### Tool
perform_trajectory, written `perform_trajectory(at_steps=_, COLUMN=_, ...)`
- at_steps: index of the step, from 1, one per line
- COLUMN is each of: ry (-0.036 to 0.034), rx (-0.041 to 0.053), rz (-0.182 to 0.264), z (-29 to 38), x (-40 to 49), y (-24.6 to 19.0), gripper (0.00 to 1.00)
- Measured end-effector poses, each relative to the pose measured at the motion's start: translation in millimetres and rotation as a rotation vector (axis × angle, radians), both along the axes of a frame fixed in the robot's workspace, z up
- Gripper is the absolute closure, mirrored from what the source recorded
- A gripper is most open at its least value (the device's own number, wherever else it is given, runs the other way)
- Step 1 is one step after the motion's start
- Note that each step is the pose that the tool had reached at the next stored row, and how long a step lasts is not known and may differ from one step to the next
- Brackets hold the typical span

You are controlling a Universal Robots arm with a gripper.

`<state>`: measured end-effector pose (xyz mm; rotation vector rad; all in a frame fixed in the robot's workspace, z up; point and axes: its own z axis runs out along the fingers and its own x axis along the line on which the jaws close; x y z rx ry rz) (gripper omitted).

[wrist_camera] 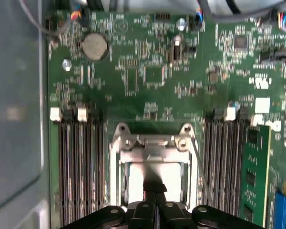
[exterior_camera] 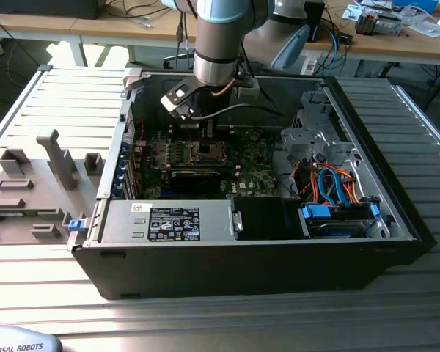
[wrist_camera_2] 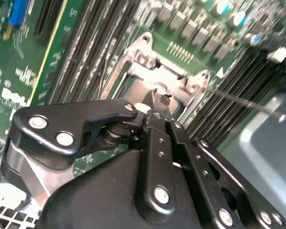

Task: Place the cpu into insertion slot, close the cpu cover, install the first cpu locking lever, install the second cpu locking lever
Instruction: 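Close the cpu cover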

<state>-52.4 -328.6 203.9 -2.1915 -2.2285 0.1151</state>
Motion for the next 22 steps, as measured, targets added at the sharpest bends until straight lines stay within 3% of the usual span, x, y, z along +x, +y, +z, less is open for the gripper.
perform_trajectory(at_steps=2, ry=0.0004, rx=0.0009, rz=0.000, z=1.3, x=6.2, y=0.2, gripper=0.89)
perform_trajectory(at_steps=6, ry=0.0016, rx=0.0003, rz=0.000, z=5.3, x=9.6, y=0.1, gripper=0.89)
perform_trajectory(at_steps=11, ry=0.0017, rx=0.0001, rz=0.000, z=14.0, x=10.0, y=0.0, gripper=0.89)
perform_trajectory(at_steps=22, ry=0.0017, rx=0.0000, rz=0.000, z=20.9, x=10.1, y=0.0, gripper=0.89)
